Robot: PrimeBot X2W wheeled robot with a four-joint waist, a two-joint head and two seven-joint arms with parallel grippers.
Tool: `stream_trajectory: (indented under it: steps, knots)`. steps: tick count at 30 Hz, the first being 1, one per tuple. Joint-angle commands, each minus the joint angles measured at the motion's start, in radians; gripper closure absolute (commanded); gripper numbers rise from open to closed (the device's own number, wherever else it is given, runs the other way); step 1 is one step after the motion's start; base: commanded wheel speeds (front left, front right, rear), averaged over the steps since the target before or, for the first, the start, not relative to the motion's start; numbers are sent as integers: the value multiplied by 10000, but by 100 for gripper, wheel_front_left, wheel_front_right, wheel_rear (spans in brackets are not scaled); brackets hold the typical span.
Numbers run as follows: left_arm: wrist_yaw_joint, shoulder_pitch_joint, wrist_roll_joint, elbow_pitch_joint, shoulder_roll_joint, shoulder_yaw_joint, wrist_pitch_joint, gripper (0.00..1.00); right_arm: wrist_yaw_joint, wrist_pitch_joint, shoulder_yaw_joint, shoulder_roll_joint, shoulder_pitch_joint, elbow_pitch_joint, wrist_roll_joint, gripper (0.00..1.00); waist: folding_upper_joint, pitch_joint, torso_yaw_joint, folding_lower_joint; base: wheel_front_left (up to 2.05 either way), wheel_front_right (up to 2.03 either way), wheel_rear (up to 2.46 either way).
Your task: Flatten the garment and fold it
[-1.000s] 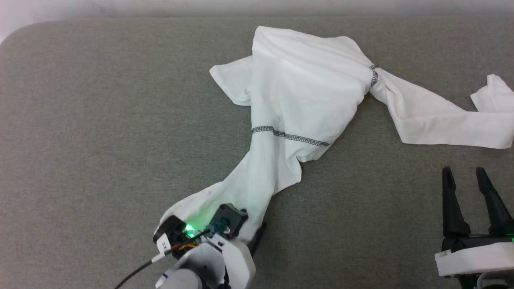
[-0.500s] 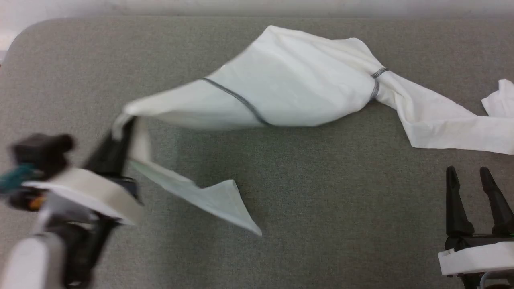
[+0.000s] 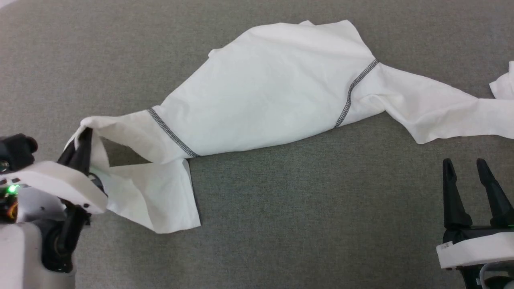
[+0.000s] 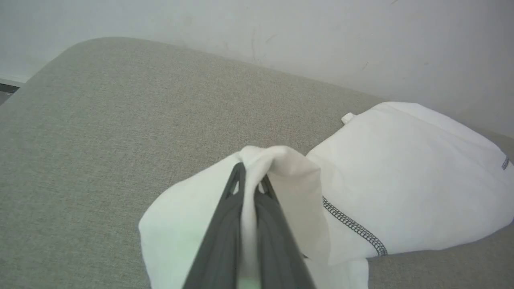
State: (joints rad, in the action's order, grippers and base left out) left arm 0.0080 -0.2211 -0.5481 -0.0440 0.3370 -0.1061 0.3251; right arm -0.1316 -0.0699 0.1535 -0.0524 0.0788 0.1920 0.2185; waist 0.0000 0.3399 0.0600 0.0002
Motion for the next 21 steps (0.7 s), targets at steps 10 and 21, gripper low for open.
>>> stream_trajectory:
  steps: [10, 21]
  knots:
    - [-473, 421, -276, -1795, -963, -174, -2361, 0, 9, 111, -77, 22, 58, -134, 33, 0, 0, -644, 135, -2, 0, 0, 0]
    - [-417, 2898, 1950, -2459, -2108, 653, -5657, 0, 9, 81, -347, 22, 388, -354, 171, 0, 0, -1102, 246, -2, 0, 0, 0]
